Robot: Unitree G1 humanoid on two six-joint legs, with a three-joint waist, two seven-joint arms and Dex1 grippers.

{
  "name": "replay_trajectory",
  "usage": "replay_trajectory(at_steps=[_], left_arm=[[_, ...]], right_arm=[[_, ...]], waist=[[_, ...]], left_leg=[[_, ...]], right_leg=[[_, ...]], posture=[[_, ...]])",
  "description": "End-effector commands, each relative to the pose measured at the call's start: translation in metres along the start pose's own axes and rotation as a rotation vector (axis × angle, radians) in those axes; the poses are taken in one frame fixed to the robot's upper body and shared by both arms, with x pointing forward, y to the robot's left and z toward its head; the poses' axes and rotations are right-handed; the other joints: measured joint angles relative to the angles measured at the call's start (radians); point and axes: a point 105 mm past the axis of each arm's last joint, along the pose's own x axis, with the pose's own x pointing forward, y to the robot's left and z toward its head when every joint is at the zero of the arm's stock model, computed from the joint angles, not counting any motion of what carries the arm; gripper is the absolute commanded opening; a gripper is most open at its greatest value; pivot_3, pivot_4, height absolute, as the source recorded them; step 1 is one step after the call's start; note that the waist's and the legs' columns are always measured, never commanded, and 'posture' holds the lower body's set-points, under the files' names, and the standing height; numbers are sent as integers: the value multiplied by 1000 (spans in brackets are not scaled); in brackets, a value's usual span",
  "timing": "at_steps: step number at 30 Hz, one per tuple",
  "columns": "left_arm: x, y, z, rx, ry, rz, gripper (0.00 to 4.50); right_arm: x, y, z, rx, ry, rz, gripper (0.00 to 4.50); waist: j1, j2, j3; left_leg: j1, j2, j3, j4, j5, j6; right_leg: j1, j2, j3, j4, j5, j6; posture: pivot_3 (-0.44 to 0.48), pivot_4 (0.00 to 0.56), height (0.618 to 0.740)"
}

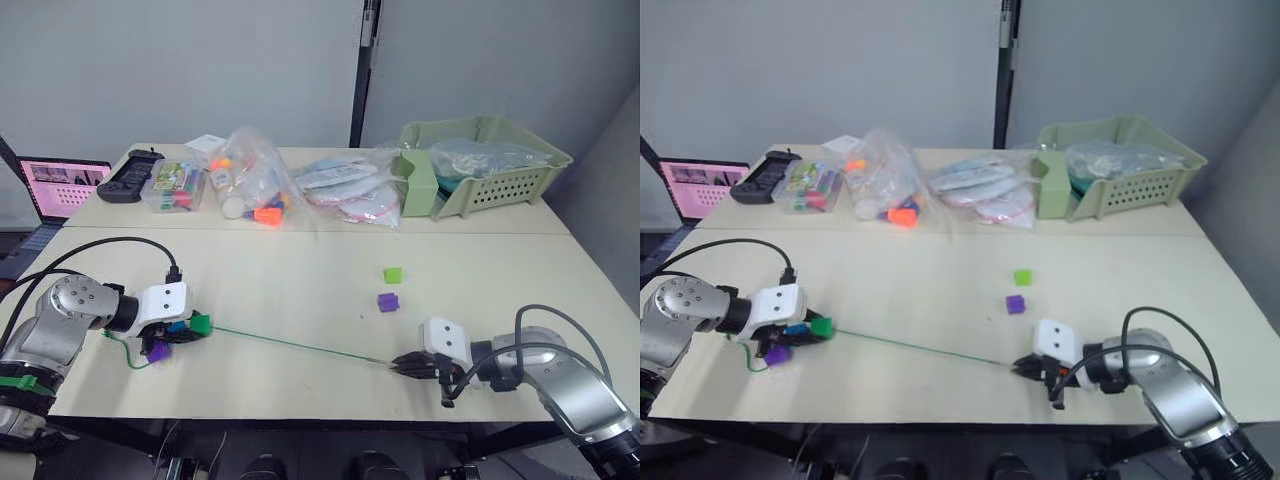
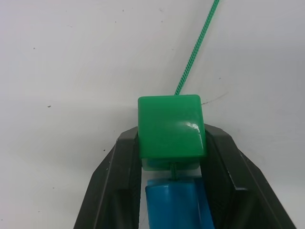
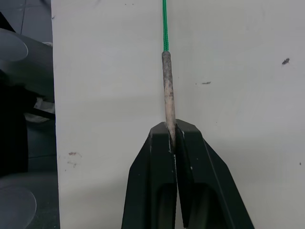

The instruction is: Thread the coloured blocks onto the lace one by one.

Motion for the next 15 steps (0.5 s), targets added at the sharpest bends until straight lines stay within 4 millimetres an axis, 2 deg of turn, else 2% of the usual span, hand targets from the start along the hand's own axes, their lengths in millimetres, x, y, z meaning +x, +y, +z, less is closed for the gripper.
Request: replay_trajectory(at_steps=[1, 2, 4, 10, 11, 15], left_arm=[[2, -9, -7, -45, -8, -37, 1185], [1, -9, -4, -58, -24, -42, 1185], [-1, -10, 2, -81, -49, -64, 2227], [-4, -10, 23, -46, -93, -109, 4170], [-3, -8, 37, -35, -134, -114, 4479], [8, -9, 86, -9, -281, -150, 4479]], right_arm=[[-4, -6, 11, -39, -29, -17, 0], [-4, -6, 11, -41, -29, -17, 0], [-2, -6, 12, -43, -31, -17, 0], [1, -5, 16, -43, -41, -13, 0], [3, -5, 17, -42, -45, -12, 0], [9, -4, 23, -44, -60, -5, 0]], waist=[[-1, 0, 0], [-2, 0, 0], [-2, 0, 0], [4, -1, 0], [5, -1, 0], [17, -1, 1]], left_leg=[[0, 0, 0, 0, 0, 0], [0, 0, 0, 0, 0, 0], [-1, 0, 0, 0, 0, 0], [-4, -1, -1, 0, 0, 0], [-5, -1, -1, 1, 0, 0], [-6, -1, -1, 2, 0, 0]], right_leg=[[0, 0, 0, 0, 0, 0], [0, 0, 0, 0, 0, 0], [-1, 0, 0, 1, 0, 0], [-3, 0, -1, 0, 1, -1], [-3, -1, -1, 0, 1, -1], [-3, -1, -1, 0, 0, -1]], posture=[[0, 150, 740], [0, 150, 740], [0, 150, 740], [0, 150, 740], [0, 150, 740], [0, 150, 740]])
